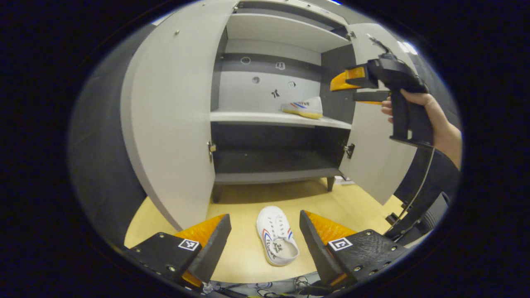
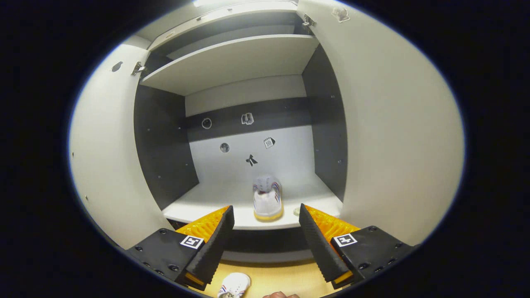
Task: Grab one shoe with the right hand and put it into the shoe cabinet, grab the other shoe with the left hand and put it into the shoe cabinet; then close the right door with the right hand and the left door with the left hand.
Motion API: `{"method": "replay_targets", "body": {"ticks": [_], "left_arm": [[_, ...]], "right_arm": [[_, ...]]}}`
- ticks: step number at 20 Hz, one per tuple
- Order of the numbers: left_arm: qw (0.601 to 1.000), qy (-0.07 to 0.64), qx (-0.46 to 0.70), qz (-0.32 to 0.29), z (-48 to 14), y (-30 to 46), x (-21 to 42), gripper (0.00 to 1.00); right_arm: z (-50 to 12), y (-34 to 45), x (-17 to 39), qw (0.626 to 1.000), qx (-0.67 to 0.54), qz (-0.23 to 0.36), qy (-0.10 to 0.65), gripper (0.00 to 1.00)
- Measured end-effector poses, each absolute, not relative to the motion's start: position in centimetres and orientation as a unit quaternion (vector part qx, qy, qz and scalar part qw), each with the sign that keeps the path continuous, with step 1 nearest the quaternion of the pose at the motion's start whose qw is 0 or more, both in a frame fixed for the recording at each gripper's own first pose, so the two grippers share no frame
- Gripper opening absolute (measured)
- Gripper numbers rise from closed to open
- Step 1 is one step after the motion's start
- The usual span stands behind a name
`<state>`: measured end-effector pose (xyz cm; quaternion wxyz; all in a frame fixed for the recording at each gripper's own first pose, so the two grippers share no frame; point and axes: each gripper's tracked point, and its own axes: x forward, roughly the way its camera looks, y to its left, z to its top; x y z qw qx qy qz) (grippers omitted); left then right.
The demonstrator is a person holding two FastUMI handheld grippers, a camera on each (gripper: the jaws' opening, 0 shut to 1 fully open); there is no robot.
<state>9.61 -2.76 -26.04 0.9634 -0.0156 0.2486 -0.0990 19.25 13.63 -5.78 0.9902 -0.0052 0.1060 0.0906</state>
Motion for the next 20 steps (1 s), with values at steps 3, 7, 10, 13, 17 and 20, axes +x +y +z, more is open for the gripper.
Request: {"method": "replay_targets", "body": {"ticks": [3, 7, 10, 13, 17, 20], "left_arm": [[0.949, 0.292, -0.034, -0.115, -31.0, -2.8, 10.8, 0.96], [0.927, 0.349, -0.06, -0.121, -36.5, -2.8, 12.2, 0.96], [0.915, 0.378, -0.05, -0.128, -39.8, -3.0, 13.2, 0.97], [0.904, 0.404, -0.036, -0.135, -42.5, -3.6, 13.7, 0.96], [0.891, 0.434, -0.043, -0.127, -44.7, -3.8, 14.3, 0.93], [0.88, 0.456, -0.06, -0.118, -45.7, -4.2, 14.3, 0.65]], "right_arm": [[-8.3, 11.6, 15.6, 0.988, -0.011, 0.071, 0.14, 0.98], [-11.3, 9.2, 11.3, 0.984, -0.002, 0.034, 0.176, 0.98], [-13.5, 7.6, 8.2, 0.978, -0.008, 0.008, 0.206, 0.98], [-15.3, 6.3, 5.3, 0.972, -0.017, -0.012, 0.234, 0.98], [-16.9, 5.1, 2.0, 0.962, -0.024, -0.03, 0.269, 0.98], [-17.0, 4.5, 0.7, 0.961, -0.023, -0.041, 0.274, 0.98]]}}
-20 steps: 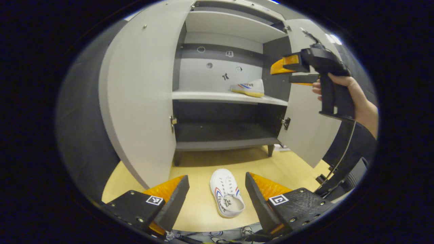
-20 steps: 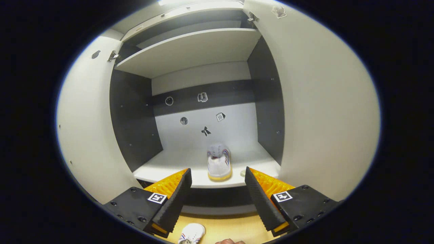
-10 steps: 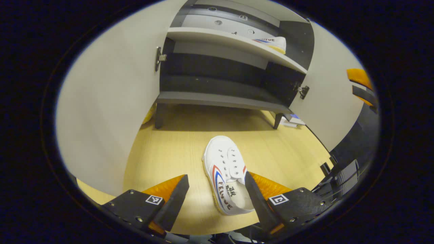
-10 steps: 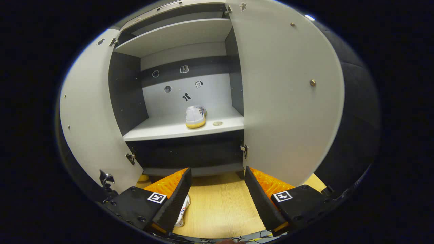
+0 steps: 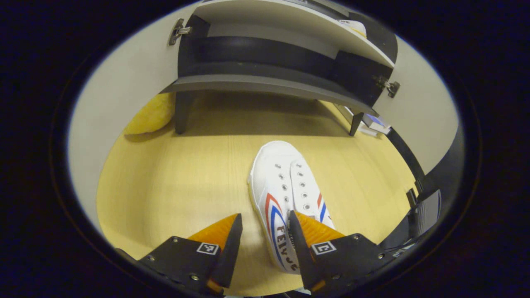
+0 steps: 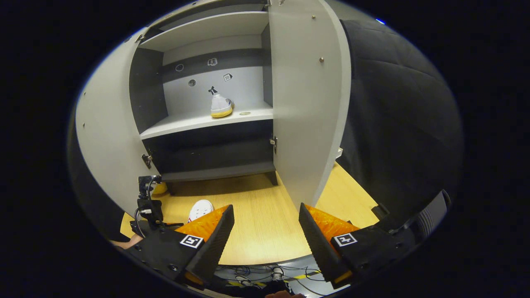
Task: Grab one shoe with the right hand and put it into the shoe cabinet, grab the other shoe with the left hand and put it into the shoe cabinet; then close the right door with the right hand and the left door with the left hand.
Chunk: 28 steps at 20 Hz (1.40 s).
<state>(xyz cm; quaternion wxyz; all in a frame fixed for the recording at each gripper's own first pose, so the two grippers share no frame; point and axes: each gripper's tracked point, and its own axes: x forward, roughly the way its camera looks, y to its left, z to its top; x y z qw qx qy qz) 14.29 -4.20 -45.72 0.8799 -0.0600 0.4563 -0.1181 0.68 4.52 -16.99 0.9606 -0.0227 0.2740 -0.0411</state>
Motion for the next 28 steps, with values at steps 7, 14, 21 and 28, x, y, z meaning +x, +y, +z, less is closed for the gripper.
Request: {"method": "replay_targets", "body": {"ticks": [7, 14, 21, 28], "left_arm": [[0.865, 0.481, -0.078, -0.119, -46.2, -5.1, 14.2, 0.43], [0.862, 0.493, -0.09, -0.077, -46.6, -4.9, 14.3, 0.04], [0.897, 0.428, -0.053, -0.094, -37.7, -3.5, 17.3, 0.03], [0.943, 0.304, -0.073, -0.118, -30.9, -1.5, 18.6, 0.03]], "right_arm": [[-17.5, 3.2, 1.0, 0.961, -0.031, -0.04, 0.271, 0.98], [-18.4, 2.4, 1.3, 0.959, -0.064, 0.012, 0.277, 0.99], [-18.0, 0.6, 0.5, 0.961, -0.068, 0.044, 0.264, 1.0], [-15.9, -4.5, -1.2, 0.971, -0.062, 0.006, 0.23, 0.99]]}}
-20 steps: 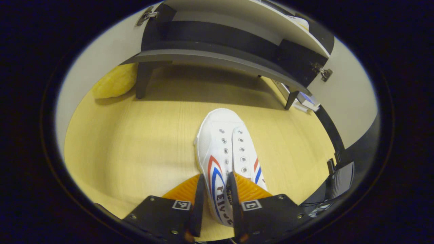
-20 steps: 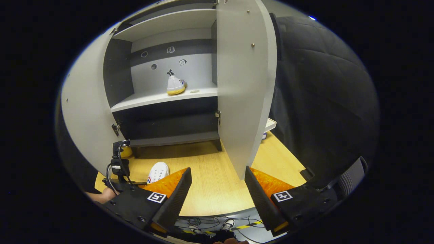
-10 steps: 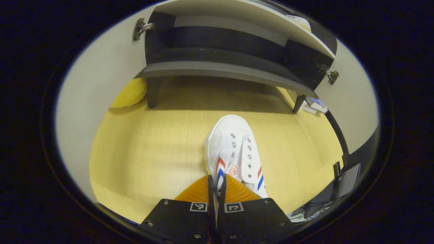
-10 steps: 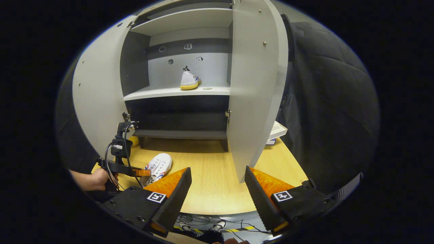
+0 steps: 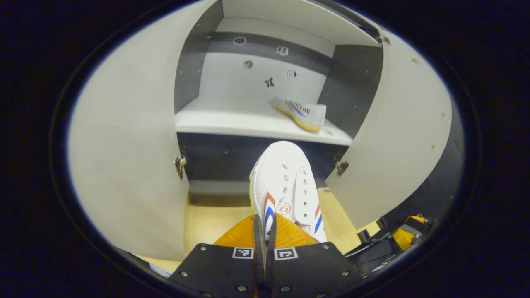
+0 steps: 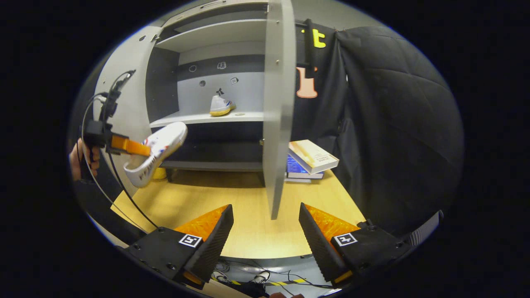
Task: Grab one shoe with the right hand and put it into the shoe cabinet, grab the other shoe with the left hand and put it into the shoe cabinet; then close the right door with the right hand and the left door with the left hand.
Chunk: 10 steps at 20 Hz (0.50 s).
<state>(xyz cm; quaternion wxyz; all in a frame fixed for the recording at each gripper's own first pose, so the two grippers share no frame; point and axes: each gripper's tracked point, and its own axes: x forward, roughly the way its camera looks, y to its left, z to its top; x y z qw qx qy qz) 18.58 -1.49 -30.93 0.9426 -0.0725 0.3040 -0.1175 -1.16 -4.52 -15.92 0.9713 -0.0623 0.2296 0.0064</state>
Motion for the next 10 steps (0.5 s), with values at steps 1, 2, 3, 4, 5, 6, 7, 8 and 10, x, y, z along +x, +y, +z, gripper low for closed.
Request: {"method": "replay_targets", "body": {"ticks": [1, 2, 3, 4, 5, 6, 7, 8, 10], "left_arm": [[0.945, 0.294, -0.082, -0.115, -31.3, -1.7, 18.4, 0.03], [0.947, 0.287, -0.094, -0.112, -31.5, -1.8, 18.3, 0.03], [0.948, 0.279, -0.099, -0.114, -31.7, -2.0, 18.4, 0.03], [0.951, 0.27, -0.094, -0.116, -31.6, -1.7, 18.6, 0.03], [0.956, 0.26, -0.082, -0.112, -31.7, -1.4, 18.7, 0.03], [0.961, 0.249, -0.065, -0.105, -31.5, -1.5, 18.7, 0.03], [0.965, 0.24, -0.051, -0.094, -31.5, -1.4, 18.8, 0.03], [0.968, 0.231, -0.043, -0.084, -31.0, -1.4, 18.8, 0.0], [0.972, 0.22, -0.041, -0.07, -30.7, -1.3, 18.7, 0.03]], "right_arm": [[-15.7, -5.1, -1.3, 0.973, -0.058, -0.004, 0.222, 0.99], [-15.3, -5.5, -1.2, 0.975, -0.054, -0.013, 0.216, 1.0], [-15.1, -6.3, -1.1, 0.976, -0.051, -0.021, 0.21, 0.99], [-14.5, -7.0, -1.0, 0.977, -0.049, -0.032, 0.203, 0.99], [-14.0, -7.8, -1.0, 0.979, -0.046, -0.042, 0.194, 0.99], [-13.5, -8.3, -1.1, 0.98, -0.04, -0.052, 0.187, 0.99], [-13.4, -8.7, -0.9, 0.981, -0.033, -0.06, 0.179, 0.99], [-13.1, -9.2, -0.9, 0.982, -0.029, -0.068, 0.171, 0.99], [-12.9, -10.5, -1.4, 0.983, -0.027, -0.084, 0.161, 0.95]]}}
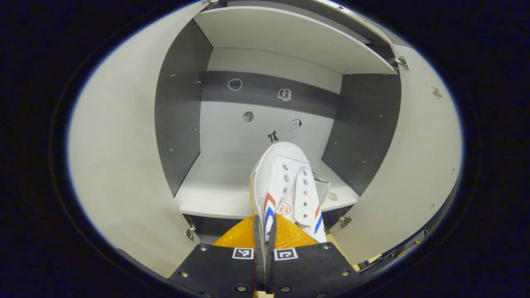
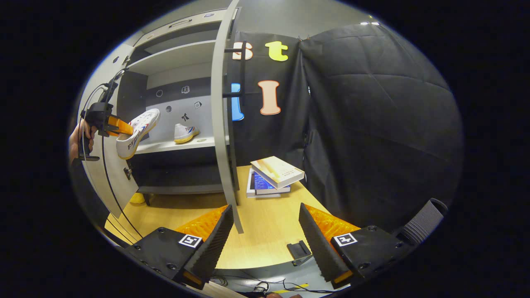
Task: Grab one shoe with the right hand and put it into the shoe cabinet, grab the other shoe with the left hand and put it into the shoe cabinet; then close the right door with the right hand and the left door with the left hand.
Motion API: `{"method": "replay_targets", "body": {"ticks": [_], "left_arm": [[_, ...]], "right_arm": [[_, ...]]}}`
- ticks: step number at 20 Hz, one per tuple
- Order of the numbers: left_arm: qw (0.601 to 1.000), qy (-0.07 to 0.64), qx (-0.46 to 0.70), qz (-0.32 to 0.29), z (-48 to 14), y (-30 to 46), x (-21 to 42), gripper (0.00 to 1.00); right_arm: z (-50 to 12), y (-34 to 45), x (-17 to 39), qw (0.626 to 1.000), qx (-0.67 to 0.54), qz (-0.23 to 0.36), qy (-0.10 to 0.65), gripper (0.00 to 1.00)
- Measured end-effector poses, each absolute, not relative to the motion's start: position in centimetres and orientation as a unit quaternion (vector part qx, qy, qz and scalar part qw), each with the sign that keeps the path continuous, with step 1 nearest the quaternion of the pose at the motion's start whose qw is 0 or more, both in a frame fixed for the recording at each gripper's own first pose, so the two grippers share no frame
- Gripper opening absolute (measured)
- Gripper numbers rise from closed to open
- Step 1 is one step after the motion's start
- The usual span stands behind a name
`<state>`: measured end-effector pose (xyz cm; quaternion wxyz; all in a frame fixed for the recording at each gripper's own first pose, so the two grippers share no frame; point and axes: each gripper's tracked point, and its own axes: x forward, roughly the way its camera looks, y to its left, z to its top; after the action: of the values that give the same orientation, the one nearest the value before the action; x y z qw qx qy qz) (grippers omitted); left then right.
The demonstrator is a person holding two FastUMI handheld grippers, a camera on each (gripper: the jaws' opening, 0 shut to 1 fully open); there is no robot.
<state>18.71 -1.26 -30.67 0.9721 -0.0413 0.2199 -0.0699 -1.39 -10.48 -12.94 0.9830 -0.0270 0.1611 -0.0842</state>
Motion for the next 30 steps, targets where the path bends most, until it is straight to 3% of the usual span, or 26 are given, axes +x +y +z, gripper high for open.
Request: {"method": "replay_targets", "body": {"ticks": [1, 3, 4, 5, 6, 9, 10, 19, 21, 23, 25, 26, 30], "left_arm": [[0.973, 0.219, -0.043, -0.062, -30.7, -1.2, 18.7, 0.01], [0.973, 0.22, -0.044, -0.05, -30.5, -1.1, 18.6, 0.01], [0.974, 0.217, -0.053, -0.047, -30.0, -1.2, 18.6, 0.01], [0.974, 0.21, -0.068, -0.05, -29.8, -1.3, 18.7, 0.02], [0.975, 0.201, -0.084, -0.053, -29.5, -1.4, 18.7, 0.02], [0.977, 0.186, -0.096, -0.048, -29.5, -1.0, 18.6, 0.03], [0.978, 0.185, -0.09, -0.042, -29.3, -0.9, 18.6, 0.03], [0.964, 0.251, -0.085, -0.031, -31.4, -1.1, 18.1, 0.01], [0.962, 0.259, -0.077, -0.028, -31.5, -0.9, 17.8, 0.03], [0.961, 0.268, -0.06, -0.023, -31.9, -0.3, 17.5, 0.03], [0.964, 0.262, -0.05, -0.013, -31.9, 0.2, 17.6, 0.13], [0.967, 0.252, -0.04, 0.001, -31.3, 0.7, 17.8, 0.1], [0.976, 0.197, 0.048, 0.076, -28.5, 4.5, 17.4, 0.76]], "right_arm": [[-12.9, -11.0, -1.6, 0.983, -0.026, -0.09, 0.158, 0.99], [-12.7, -11.8, -1.9, 0.983, -0.021, -0.103, 0.152, 0.95], [-12.5, -12.2, -2.1, 0.983, -0.018, -0.109, 0.149, 1.0], [-12.5, -12.7, -2.2, 0.982, -0.016, -0.115, 0.148, 0.95], [-12.4, -13.2, -2.2, 0.982, -0.015, -0.121, 0.147, 1.0], [-12.1, -14.4, -1.9, 0.98, -0.011, -0.135, 0.143, 1.0], [-11.9, -14.9, -1.6, 0.981, -0.009, -0.136, 0.141, 0.95], [-11.2, -18.1, 2.3, 0.983, -0.007, -0.129, 0.134, 0.99], [-11.2, -18.7, 3.2, 0.983, -0.009, -0.123, 0.135, 0.95], [-11.2, -19.2, 4.1, 0.984, -0.009, -0.116, 0.134, 0.99], [-11.2, -19.7, 5.2, 0.985, -0.006, -0.107, 0.133, 0.99], [-11.2, -19.9, 5.7, 0.986, -0.004, -0.103, 0.134, 0.99], [-11.5, -20.5, 6.9, 0.987, -0.001, -0.084, 0.136, 0.99]]}}
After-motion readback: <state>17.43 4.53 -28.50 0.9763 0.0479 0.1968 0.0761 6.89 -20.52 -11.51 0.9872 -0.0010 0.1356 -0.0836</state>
